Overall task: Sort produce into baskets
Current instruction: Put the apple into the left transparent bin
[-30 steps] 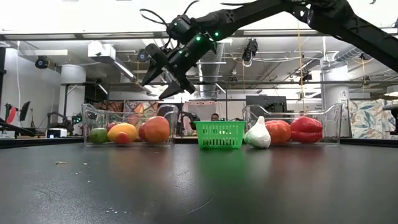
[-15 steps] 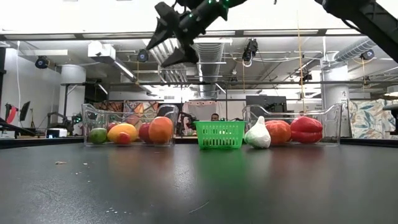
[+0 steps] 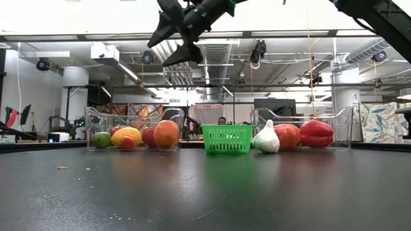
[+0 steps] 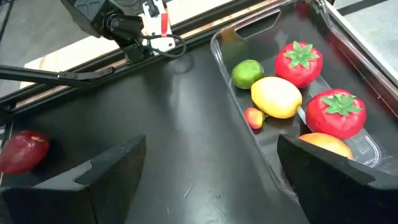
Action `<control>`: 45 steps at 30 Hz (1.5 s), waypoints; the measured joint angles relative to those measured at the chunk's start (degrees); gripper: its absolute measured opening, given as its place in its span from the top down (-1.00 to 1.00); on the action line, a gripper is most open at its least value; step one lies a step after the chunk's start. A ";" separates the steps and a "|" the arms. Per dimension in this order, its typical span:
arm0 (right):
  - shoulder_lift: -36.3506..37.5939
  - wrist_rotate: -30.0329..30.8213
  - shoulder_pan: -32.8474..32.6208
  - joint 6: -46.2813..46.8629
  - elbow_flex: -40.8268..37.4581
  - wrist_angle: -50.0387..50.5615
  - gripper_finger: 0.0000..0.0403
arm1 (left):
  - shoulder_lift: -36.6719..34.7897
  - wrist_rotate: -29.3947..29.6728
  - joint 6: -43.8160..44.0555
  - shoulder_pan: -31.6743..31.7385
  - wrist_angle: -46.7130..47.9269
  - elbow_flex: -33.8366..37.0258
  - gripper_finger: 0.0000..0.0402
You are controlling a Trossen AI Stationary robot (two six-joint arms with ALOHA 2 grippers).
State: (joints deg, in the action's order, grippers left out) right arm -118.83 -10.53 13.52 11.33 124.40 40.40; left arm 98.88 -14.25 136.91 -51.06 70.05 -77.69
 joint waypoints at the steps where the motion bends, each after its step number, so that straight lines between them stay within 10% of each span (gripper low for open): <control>1: 0.00 -0.01 0.00 0.00 0.00 -0.03 -0.75 | 0.39 0.54 -0.29 -0.07 -0.17 0.04 -0.76; 31: -0.02 -0.23 -0.53 0.63 0.00 1.44 -0.75 | 3.31 6.24 -2.75 -0.58 -9.41 8.89 -0.80; 45: -0.07 -0.16 -0.52 1.07 0.00 1.44 -0.75 | 3.23 6.21 -2.92 -1.86 -13.09 11.75 -0.46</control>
State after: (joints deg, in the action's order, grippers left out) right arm -118.89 -10.70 12.99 12.40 124.40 41.85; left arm 102.10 -8.04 133.99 -52.92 56.95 -65.93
